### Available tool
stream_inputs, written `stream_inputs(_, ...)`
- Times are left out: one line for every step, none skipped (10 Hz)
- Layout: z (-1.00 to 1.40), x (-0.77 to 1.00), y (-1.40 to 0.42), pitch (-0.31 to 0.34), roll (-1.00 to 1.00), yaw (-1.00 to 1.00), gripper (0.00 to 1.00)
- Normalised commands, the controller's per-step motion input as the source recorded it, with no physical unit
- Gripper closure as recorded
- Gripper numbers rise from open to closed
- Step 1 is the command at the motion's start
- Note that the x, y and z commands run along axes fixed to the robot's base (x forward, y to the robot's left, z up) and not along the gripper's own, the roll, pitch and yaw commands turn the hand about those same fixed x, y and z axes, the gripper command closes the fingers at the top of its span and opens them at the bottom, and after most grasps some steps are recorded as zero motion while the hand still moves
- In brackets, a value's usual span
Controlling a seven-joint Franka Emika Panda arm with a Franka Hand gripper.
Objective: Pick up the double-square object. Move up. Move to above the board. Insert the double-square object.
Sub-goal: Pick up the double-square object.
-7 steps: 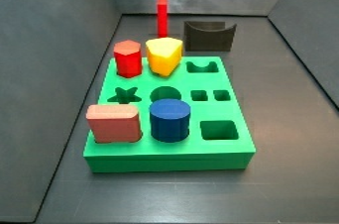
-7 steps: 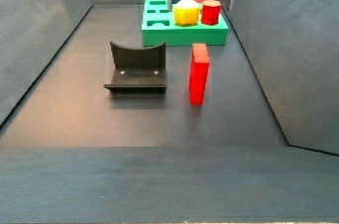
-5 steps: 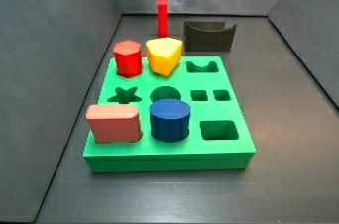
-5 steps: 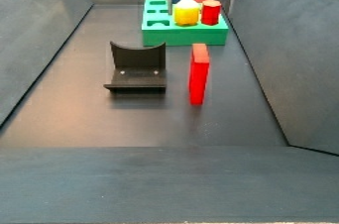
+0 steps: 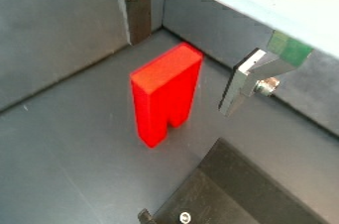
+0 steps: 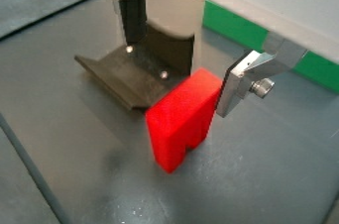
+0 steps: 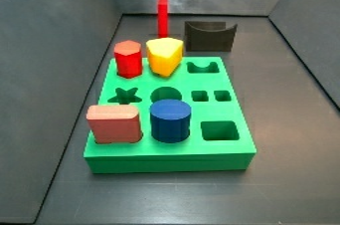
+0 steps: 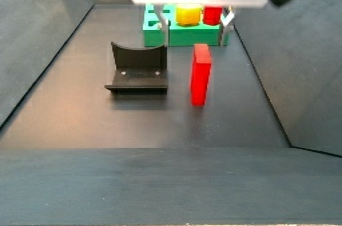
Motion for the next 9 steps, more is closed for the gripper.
stream_inputs(-0.9, -0.03, 0.04, -0.164, 0.08, 0.0, 0.0)
stream_inputs(-0.89, -0.04, 0.06, -0.169, 0.08, 0.0, 0.0)
stream_inputs(-0.58, 0.0, 0.05, -0.147, 0.1, 0.0, 0.0)
stream_inputs(0.0, 0.0, 0.0, -0.026, 0.0, 0.0, 0.0)
stream_inputs(0.0, 0.0, 0.0, 0.0, 0.0, 0.0, 0.0)
stream_inputs(0.0, 0.0, 0.0, 0.0, 0.0, 0.0, 1.0)
stream_inputs(0.0, 0.0, 0.0, 0.0, 0.0, 0.0, 1.0)
stream_inputs(0.0, 0.0, 0.0, 0.0, 0.0, 0.0, 1.0)
stream_inputs(0.0, 0.0, 0.0, 0.0, 0.0, 0.0, 1.0)
